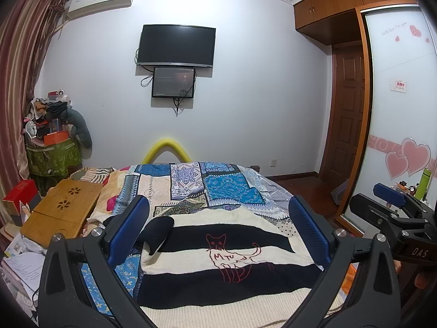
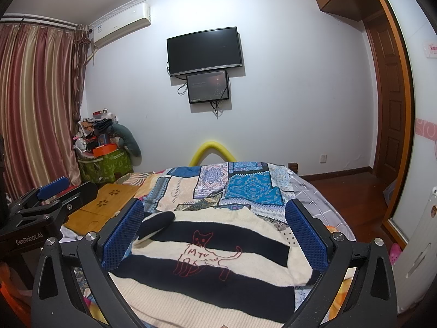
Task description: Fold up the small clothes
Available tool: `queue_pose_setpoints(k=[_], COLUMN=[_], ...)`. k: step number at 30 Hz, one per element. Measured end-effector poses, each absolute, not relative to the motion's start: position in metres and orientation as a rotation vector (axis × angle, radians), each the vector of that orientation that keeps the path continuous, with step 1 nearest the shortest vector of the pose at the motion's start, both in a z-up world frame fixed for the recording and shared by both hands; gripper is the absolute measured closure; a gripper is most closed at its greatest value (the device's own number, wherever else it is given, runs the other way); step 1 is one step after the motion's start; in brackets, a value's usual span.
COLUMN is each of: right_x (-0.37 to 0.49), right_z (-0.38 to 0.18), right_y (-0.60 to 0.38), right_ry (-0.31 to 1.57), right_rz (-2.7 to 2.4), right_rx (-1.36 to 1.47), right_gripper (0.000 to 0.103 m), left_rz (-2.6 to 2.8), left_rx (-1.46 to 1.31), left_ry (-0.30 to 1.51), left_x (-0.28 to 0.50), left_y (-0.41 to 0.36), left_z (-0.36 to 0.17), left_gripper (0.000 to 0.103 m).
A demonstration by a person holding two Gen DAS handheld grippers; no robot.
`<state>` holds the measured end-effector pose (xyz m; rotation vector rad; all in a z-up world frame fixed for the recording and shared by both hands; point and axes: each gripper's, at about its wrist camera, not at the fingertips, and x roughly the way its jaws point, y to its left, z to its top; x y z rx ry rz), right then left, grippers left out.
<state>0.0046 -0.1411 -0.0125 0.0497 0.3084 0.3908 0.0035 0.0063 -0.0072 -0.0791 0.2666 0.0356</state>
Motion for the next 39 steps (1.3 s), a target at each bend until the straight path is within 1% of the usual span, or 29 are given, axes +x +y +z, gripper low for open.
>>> queue_pose_setpoints(k=[39], right_x=[0.0102], right_z=[-0.0126], right_y=[-0.1398], right_ry=[0.315], right_rz=[0.387], right_rx=[0.045], right_gripper=[0.0], left_rz=[0.045], left_rx=[-0.079], left_ry=[0.269], left_x=[0.0057], left_y=[0.0083], left_z=[-0.0076], left_gripper=[0.0])
